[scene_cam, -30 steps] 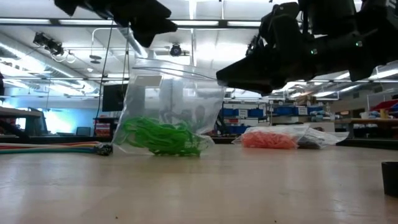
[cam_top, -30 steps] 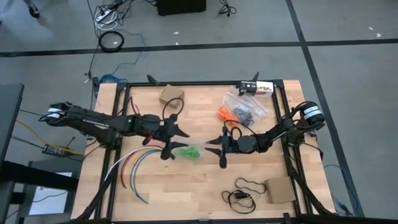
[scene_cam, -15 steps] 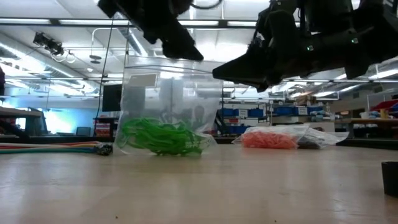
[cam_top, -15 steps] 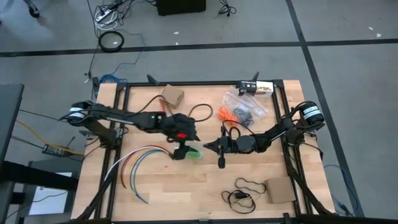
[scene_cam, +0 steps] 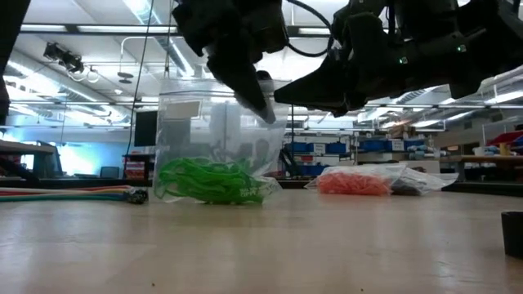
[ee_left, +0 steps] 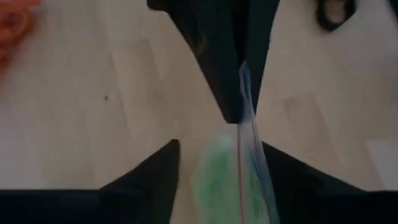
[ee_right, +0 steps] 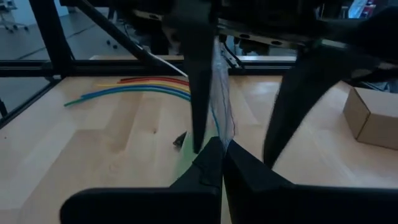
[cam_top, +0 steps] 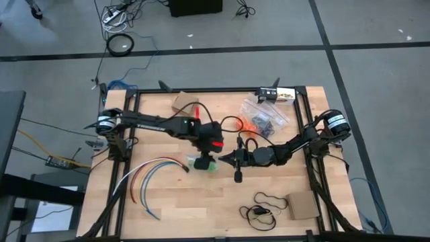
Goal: Sort rubber bands
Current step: Close the transparent zip bag
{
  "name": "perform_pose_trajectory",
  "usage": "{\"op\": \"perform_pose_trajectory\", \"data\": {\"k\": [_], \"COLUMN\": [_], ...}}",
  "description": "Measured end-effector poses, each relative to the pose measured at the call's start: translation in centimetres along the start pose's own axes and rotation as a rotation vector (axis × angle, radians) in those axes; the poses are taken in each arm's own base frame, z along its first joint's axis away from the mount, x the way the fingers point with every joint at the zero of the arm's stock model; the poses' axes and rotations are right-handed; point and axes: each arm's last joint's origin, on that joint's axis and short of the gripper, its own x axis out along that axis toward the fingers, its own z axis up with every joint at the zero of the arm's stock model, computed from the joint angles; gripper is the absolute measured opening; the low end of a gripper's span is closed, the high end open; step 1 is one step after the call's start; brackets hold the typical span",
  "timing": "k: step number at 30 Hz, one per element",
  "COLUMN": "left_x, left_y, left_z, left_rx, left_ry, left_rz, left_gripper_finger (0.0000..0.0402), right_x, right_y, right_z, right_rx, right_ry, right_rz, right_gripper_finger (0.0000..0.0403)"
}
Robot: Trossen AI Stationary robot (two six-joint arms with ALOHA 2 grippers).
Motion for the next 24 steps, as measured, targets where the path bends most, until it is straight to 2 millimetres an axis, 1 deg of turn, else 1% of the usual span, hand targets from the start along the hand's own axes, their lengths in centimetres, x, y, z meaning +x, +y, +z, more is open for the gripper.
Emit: {"op": "perform_pose_trajectory", "data": {"k": [3, 7, 8, 9, 15, 18, 20, 24], "left_x": [-0.4, -1.6, -1.9, -2.1, -2.4, -2.3, -2.3, -2.3], "left_y": [0.0, -0.2, -0.3, -0.4, -1.3, -1.6, -1.7, -1.7], "left_z": [0.4, 1.3, 1.3, 1.4, 1.2, 0.9, 0.9, 0.8], "left_rx": [0.028, 0.065, 0.074, 0.083, 0.123, 0.09, 0.09, 0.083], "left_ry": [0.019, 0.032, 0.049, 0.059, 0.113, 0.133, 0.135, 0.153], "left_rz": [0.028, 0.021, 0.018, 0.019, 0.04, 0.009, 0.006, 0.026], "left_gripper_finger": [0.0145, 0.0042, 0.0022, 0.0012, 0.0004, 0.0008, 0.0029, 0.0107], "right_x": [0.0, 0.0, 0.0, 0.0, 0.0, 0.0, -0.1, -0.2], "right_y": [0.0, -0.1, -0.1, -0.1, -0.1, -0.1, 0.0, 0.3], "right_z": [-0.2, -0.5, -0.5, -0.4, -0.3, -0.4, -0.4, -0.4], "right_rx": [-0.002, 0.0, 0.0, 0.001, 0.009, 0.013, 0.012, 0.007], "right_ry": [0.024, 0.044, 0.045, 0.043, 0.031, 0.037, 0.036, 0.036], "right_rz": [-0.012, -0.033, -0.033, -0.034, -0.04, -0.034, -0.03, -0.018], "right_gripper_finger": [0.0, 0.0, 0.0, 0.0, 0.0, 0.0, 0.0001, 0.0001]}}
